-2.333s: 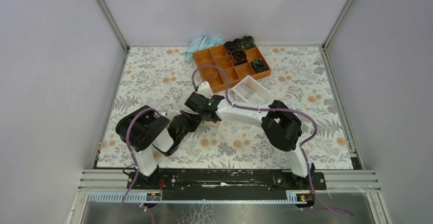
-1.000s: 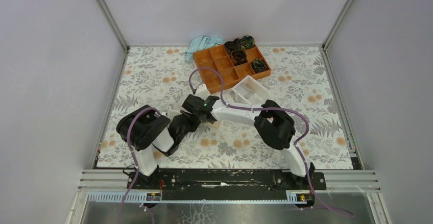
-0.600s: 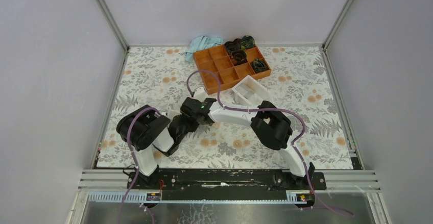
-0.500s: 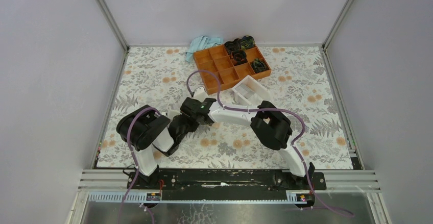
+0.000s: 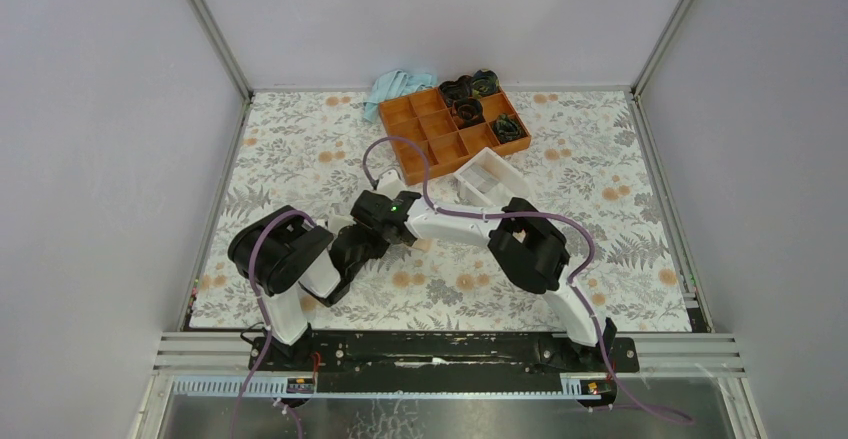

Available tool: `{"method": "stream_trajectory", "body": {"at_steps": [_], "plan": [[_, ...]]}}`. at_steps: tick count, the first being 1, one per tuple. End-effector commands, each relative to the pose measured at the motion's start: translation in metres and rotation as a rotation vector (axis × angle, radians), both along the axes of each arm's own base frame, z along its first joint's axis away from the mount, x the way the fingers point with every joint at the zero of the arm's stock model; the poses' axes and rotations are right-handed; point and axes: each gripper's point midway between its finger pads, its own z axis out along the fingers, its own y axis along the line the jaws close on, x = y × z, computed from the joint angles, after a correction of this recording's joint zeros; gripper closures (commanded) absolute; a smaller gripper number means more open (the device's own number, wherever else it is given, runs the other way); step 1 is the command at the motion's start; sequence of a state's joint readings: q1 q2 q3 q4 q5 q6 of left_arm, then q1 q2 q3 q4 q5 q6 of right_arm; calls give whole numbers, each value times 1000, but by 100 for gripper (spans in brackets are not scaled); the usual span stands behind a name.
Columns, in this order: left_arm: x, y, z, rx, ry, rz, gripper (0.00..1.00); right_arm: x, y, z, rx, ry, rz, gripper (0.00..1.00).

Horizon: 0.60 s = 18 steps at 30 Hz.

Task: Put the credit cards into the card holder
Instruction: Close the card holder at the center of the board.

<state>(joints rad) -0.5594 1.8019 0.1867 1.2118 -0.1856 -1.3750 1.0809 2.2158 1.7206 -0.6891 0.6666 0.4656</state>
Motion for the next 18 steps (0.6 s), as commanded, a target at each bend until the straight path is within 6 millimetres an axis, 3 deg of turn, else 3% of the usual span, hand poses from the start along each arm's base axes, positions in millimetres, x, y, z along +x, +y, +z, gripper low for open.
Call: {"method": "stream_trajectory", "body": {"at_steps": [1,18], "plan": [[1,-6,2,13,-20,-30,98,6,8,10,-4,-47,2,99],[1,-6,2,17,-20,-33,98,2,13,-3,3,-1,11,97]]}}
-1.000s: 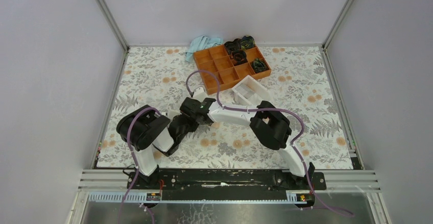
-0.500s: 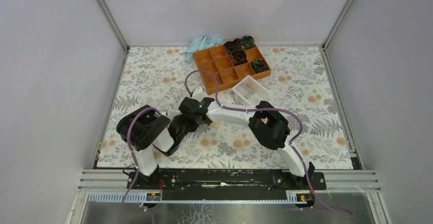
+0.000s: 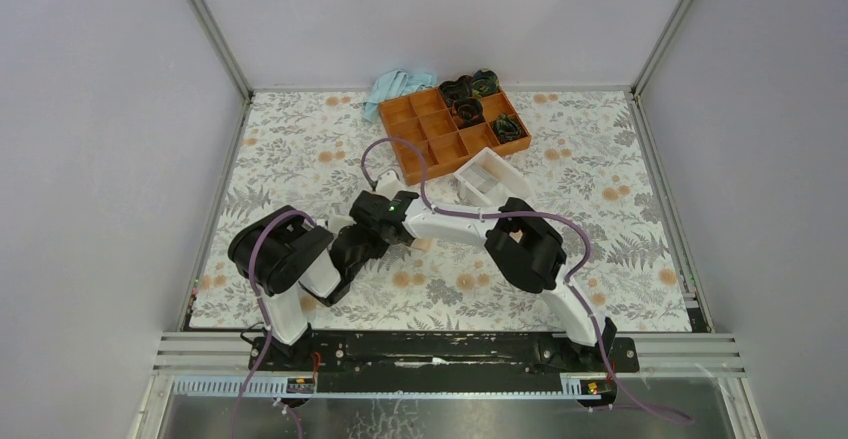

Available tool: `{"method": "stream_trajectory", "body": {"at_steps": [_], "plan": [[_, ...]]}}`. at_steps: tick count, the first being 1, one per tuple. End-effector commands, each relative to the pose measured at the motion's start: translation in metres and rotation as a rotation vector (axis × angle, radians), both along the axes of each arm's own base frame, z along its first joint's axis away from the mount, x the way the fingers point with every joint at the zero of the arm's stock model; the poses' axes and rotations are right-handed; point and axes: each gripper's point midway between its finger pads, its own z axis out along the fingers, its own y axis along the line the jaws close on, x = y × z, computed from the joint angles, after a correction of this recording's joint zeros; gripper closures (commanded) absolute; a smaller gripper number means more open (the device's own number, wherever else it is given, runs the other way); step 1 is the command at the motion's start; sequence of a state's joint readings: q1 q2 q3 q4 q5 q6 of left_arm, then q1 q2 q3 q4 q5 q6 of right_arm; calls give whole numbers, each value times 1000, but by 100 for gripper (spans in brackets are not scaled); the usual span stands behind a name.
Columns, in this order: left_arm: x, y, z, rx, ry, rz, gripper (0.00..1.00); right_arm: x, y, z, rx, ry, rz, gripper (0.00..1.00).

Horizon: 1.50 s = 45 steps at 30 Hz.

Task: Put the credit cards into the card holder
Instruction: Close the card holder at the center of the board.

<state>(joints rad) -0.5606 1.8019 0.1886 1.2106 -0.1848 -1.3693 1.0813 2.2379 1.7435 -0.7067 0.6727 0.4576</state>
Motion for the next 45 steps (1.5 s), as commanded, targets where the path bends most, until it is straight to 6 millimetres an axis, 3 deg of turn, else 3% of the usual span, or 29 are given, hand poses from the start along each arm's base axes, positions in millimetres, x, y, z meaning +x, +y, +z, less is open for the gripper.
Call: {"method": "stream_trajectory", "body": {"at_steps": [1,45], "plan": [[0,-6,1,13,-16,-29,98,0,13,0,26,-3,8,97],[-1,-8,-3,11,-11,-42,100,6,27,8,70,-16,12,82]]}}
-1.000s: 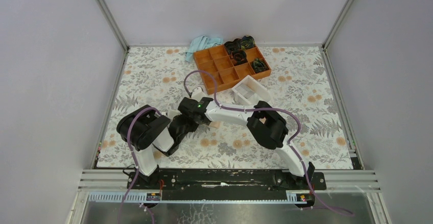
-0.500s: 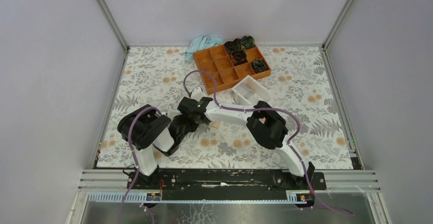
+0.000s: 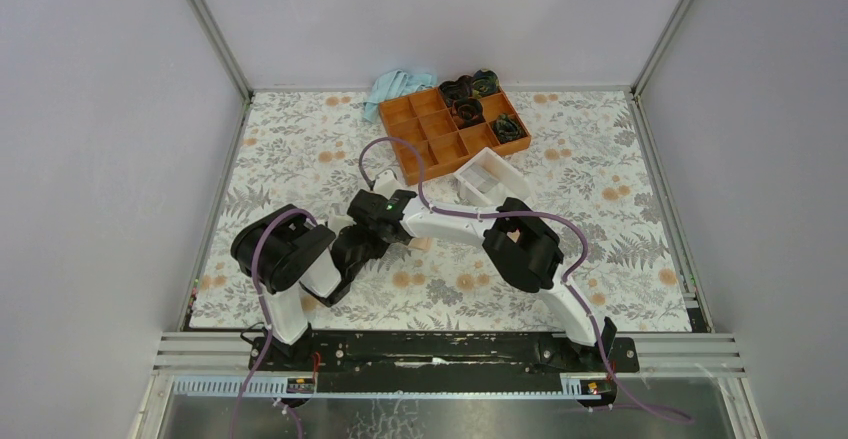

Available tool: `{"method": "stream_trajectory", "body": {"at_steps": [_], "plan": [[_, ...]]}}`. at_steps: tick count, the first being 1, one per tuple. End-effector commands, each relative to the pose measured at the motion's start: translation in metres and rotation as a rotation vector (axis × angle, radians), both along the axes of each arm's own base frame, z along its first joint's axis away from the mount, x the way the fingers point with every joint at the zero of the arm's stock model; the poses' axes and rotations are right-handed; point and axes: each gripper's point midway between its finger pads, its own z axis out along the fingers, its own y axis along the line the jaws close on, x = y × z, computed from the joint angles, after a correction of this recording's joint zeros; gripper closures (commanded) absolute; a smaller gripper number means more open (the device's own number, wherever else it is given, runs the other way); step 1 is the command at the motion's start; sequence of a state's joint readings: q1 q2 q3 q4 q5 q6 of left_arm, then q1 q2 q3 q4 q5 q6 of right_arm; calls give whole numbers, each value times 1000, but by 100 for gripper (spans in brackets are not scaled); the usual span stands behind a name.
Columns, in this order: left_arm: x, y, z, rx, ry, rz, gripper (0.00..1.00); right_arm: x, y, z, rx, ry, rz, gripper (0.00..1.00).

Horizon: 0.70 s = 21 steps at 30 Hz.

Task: Put the credit cards into the card holder
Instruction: Close the card holder at the center of the board.

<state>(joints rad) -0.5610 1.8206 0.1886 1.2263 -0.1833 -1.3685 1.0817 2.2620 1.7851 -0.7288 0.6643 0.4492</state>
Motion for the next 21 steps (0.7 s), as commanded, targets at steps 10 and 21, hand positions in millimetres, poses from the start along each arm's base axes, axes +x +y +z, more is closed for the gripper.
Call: {"method": "stream_trajectory", "body": {"at_steps": [10,21], "plan": [[0,-8,2,12,-19,-42,100,8,24,14,76,-46,3,82],[1,-9,3,18,-22,-46,100,8,19,10,54,-46,-2,82]]}}
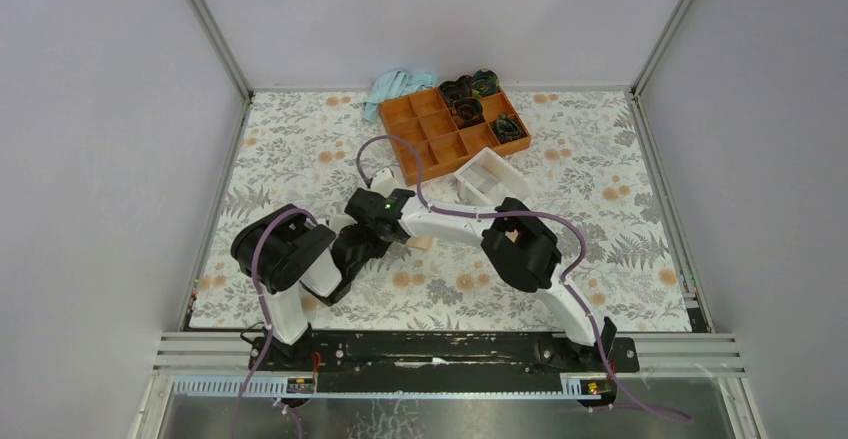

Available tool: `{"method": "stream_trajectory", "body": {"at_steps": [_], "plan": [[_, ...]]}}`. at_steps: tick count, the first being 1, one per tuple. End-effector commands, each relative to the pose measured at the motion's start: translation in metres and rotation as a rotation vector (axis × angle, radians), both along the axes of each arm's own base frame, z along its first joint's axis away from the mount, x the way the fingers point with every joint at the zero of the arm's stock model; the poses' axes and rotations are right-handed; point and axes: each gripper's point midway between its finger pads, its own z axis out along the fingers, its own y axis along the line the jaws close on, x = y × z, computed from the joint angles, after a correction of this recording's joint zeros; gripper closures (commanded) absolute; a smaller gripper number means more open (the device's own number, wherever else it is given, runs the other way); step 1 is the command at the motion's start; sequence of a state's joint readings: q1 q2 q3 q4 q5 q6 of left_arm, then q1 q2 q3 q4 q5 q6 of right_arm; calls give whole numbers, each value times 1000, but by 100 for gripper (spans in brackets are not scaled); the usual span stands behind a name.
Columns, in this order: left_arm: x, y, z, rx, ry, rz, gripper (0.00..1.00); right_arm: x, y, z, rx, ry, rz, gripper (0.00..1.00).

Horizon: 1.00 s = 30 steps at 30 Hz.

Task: Put the credit cards into the card holder
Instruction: Close the card holder at the center of the board.

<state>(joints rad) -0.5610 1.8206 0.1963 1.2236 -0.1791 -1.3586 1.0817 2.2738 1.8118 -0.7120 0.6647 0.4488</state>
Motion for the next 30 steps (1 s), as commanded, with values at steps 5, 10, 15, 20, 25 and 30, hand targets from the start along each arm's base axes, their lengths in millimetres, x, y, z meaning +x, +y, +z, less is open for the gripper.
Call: {"method": "stream_trajectory", "body": {"at_steps": [5,10,15,20,25,30], "plan": [[-1,-7,0,16,-11,-40,100,6,1,19,32,-82,-18,84],[-1,-8,0,15,-12,-41,100,5,-5,22,26,-88,-27,85],[-2,-7,-1,16,-9,-40,100,4,-9,21,25,-98,-32,94],[-2,-7,-1,14,-10,-42,100,8,-13,28,18,-129,-40,100],[-3,-7,-2,15,-9,-43,100,9,-15,35,25,-157,-40,100],[-3,-8,-3,13,-6,-45,100,10,-15,44,41,-178,-39,100]]}}
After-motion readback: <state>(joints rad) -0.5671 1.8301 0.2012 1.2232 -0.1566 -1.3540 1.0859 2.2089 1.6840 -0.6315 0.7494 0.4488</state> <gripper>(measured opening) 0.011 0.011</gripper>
